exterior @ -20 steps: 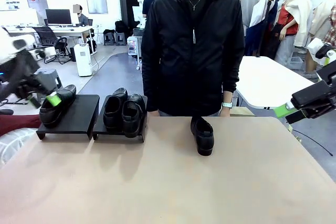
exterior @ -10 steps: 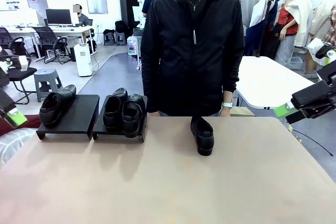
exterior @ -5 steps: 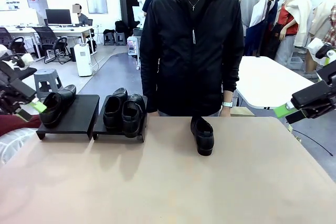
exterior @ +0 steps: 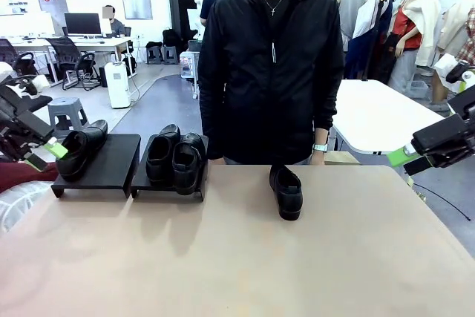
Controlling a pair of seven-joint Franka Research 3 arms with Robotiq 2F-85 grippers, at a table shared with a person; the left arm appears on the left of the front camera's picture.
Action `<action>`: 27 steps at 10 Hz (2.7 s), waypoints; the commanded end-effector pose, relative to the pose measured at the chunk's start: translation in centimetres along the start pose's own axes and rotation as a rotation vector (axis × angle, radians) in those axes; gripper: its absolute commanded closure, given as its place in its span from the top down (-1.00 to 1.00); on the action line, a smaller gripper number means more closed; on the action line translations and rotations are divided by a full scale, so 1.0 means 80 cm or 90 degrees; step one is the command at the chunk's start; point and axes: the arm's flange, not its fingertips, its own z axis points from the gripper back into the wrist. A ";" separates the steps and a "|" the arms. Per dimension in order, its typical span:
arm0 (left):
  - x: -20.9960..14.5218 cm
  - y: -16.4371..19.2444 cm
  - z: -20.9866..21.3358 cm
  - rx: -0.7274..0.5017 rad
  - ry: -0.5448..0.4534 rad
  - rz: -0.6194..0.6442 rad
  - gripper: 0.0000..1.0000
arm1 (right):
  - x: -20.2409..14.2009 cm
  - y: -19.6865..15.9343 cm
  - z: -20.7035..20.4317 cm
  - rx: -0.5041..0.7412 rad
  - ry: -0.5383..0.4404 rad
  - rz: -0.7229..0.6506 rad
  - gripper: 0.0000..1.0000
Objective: Organize the shoes by placing them on the stand.
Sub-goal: Pick up one Shoe and place it in the middle of the table.
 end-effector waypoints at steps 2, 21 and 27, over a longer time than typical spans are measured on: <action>-0.005 0.003 0.003 -0.001 0.005 -0.008 1.00 | 0.001 -0.002 0.002 0.009 -0.004 0.016 1.00; -0.005 0.003 0.003 -0.001 0.005 -0.008 1.00 | 0.327 -0.045 -0.443 -0.405 0.266 -0.055 1.00; -0.005 0.003 0.003 -0.001 0.005 -0.008 1.00 | 0.326 -0.115 -0.504 -0.448 0.298 -0.249 1.00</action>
